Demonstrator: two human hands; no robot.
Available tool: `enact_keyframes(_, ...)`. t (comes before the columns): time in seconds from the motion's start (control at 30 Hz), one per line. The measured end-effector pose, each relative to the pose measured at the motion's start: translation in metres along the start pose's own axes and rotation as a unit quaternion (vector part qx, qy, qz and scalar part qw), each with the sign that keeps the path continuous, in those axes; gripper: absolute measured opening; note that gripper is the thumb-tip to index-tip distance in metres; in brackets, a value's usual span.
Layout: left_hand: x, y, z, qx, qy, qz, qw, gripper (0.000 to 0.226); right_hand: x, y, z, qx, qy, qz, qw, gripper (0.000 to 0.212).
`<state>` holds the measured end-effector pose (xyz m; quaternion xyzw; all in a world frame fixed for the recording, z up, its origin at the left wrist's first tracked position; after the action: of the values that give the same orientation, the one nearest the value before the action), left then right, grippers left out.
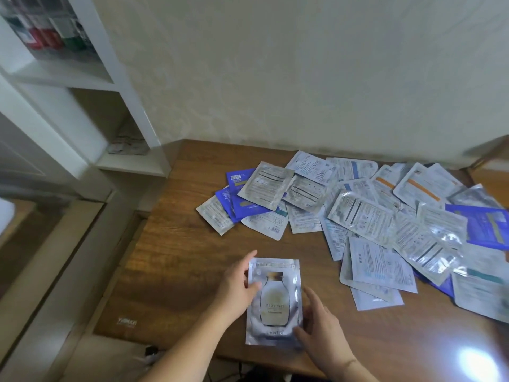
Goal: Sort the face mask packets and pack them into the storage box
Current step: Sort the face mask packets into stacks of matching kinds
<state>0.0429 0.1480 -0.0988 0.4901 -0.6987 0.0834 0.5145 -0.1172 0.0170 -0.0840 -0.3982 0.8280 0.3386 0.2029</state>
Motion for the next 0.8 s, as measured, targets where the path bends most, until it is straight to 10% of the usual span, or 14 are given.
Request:
enact_keyframes(0.17, 0.02, 0.01, 0.006, 0.032, -0.221, 0.101, 0.969, 0.066, -0.004, -0.003, 0.001, 0.012, 0.239, -0.076, 0.968, 0.063)
enact_keyframes(0.4, 0.011, 0.012, 0.031, -0.034, -0.399, 0.135, 0.906, 0.073, 0.01, -0.007, 0.028, 0.004, 0.386, -0.184, 0.904, 0.096)
enact_keyframes(0.8, 0.013, -0.002, 0.038, 0.052, -0.347, 0.144, 0.925, 0.066, 0.025, -0.019, 0.026, -0.022, 0.365, -0.212, 0.906, 0.097)
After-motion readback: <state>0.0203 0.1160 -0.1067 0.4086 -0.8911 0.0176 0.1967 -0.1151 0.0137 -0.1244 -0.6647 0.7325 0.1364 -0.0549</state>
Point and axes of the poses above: each hand's wrist, its own y-axis away from the middle knuckle, its own z-axis out of the palm, x = y × z, the point moved 9 cm from there along -y, towards the middle knuckle, and after that the axes turned 7 degrees about y, right-handed, at the moved point
